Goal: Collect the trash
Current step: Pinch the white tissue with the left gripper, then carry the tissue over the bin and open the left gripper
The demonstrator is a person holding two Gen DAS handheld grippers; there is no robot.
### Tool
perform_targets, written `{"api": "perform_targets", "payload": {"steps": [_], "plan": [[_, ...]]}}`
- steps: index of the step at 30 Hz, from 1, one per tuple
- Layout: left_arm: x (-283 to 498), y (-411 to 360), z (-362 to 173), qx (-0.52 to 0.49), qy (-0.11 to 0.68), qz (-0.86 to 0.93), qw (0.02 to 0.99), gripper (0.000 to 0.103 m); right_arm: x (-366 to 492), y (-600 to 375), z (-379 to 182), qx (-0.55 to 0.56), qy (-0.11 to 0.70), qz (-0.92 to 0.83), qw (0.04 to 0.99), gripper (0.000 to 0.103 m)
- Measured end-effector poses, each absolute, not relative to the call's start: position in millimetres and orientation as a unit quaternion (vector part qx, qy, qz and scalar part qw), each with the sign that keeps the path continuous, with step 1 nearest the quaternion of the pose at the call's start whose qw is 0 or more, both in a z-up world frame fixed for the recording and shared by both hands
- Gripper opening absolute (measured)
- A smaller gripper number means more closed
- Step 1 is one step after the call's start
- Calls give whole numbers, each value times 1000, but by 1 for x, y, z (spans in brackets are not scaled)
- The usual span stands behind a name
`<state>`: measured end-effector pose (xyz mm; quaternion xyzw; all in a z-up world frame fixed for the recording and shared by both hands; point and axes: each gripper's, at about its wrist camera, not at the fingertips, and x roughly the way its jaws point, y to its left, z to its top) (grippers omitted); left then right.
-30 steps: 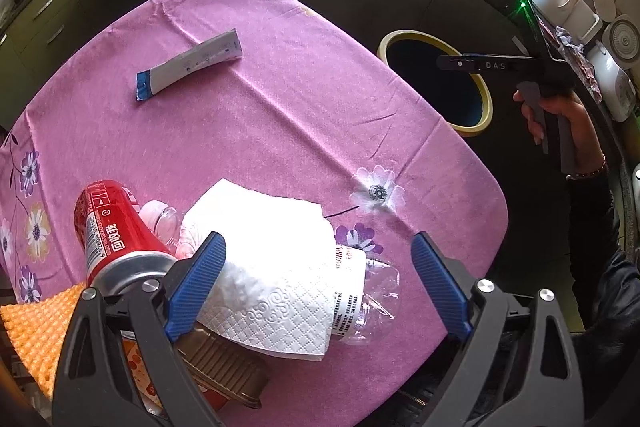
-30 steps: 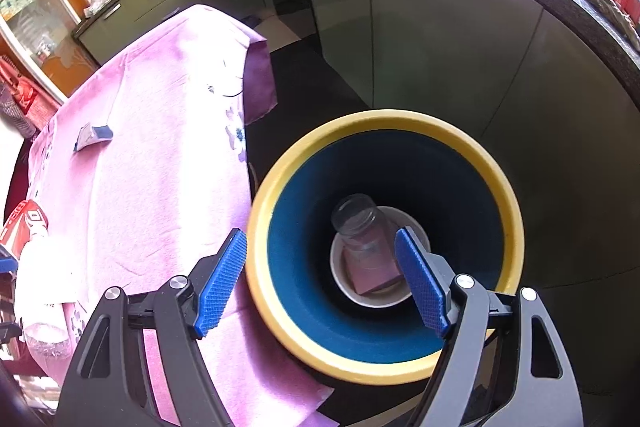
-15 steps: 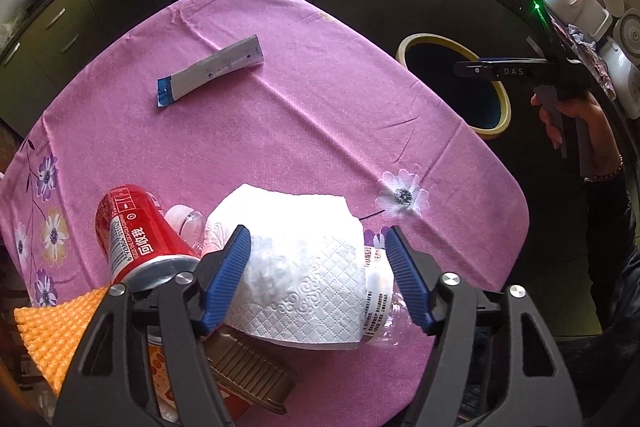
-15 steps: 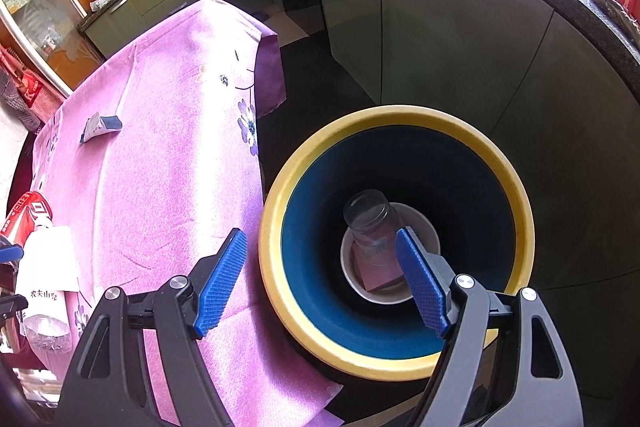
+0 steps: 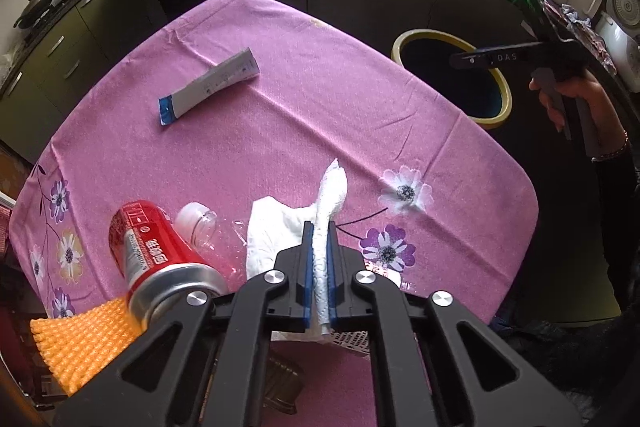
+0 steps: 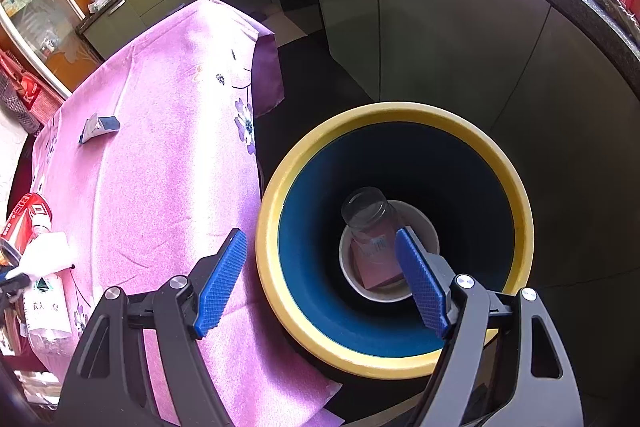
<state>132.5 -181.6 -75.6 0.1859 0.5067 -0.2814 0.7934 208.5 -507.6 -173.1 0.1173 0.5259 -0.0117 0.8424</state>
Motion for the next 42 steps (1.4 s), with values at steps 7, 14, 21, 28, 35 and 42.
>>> {"api": "perform_targets", "payload": {"steps": [7,14,21,28,35,42], "plan": [[137,-183,-36,174,470,-292,814,5,204,-511,-169,124,519,-10,846,76],[145,-215,-17,183,457,-319,810,5,187,-520,-159,133,507,-13,851,76],[149,-311,-24,209,472,-389,763,5,161,-545,-142,136,484,-40,864,76],[176,-424,-74,232,511,-420,713,5,124,-575,-131,147,463,-61,872,76],[195,-485,-124,256,529,-417,693,5,99,-601,-132,161,460,-74,870,76],[201,-515,-156,269,536,-421,681,5,94,-615,-136,169,463,-81,866,76]]}}
